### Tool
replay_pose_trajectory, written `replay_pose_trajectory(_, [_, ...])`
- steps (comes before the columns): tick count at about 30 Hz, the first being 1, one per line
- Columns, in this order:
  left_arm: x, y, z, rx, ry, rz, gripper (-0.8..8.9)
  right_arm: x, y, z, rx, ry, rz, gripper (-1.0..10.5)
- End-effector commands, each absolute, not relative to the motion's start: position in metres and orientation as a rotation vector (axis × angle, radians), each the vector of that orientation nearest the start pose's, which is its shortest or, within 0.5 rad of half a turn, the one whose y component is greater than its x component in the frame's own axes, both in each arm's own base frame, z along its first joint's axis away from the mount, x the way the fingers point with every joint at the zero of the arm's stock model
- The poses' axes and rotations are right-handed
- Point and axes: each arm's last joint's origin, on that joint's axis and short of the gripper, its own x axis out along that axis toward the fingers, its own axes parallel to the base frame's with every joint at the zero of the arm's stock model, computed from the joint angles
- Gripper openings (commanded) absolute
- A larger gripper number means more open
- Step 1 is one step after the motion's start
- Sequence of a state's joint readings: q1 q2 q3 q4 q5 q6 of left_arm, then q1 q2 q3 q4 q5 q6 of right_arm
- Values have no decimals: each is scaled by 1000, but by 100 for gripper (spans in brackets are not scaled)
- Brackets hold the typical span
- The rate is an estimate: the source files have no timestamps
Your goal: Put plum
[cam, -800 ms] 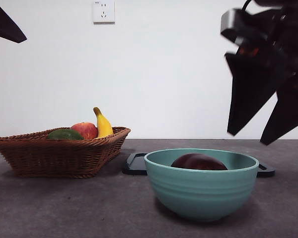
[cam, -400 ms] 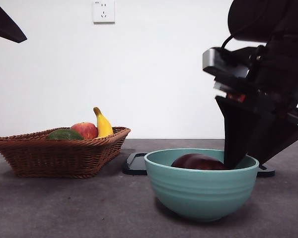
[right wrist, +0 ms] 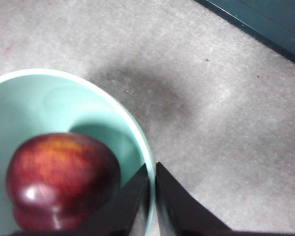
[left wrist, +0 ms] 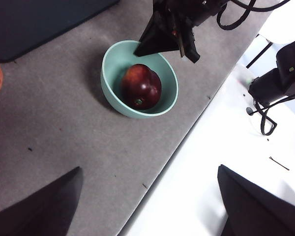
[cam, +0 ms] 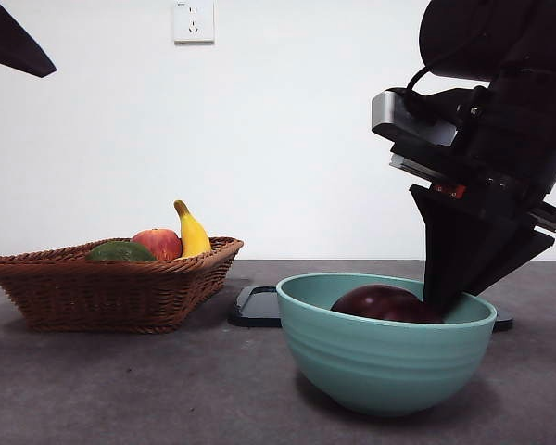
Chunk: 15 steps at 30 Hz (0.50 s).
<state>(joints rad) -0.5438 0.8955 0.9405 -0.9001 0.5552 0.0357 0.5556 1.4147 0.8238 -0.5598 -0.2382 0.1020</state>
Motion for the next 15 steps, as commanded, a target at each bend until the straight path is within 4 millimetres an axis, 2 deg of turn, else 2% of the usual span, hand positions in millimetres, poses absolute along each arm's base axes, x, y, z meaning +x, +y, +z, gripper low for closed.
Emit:
replay_pose_trajectory(1, [128, -96, 314, 30, 863, -1060, 437, 216, 145, 197, -83, 1180, 646, 9])
replay_pose_trajectory(9, [128, -96, 314, 30, 861, -1061, 437, 233, 147, 234, -58, 1097, 631, 9])
replay_pose_trajectory(15, [128, -96, 314, 30, 861, -1061, 437, 261, 139, 252, -15, 1039, 573, 9])
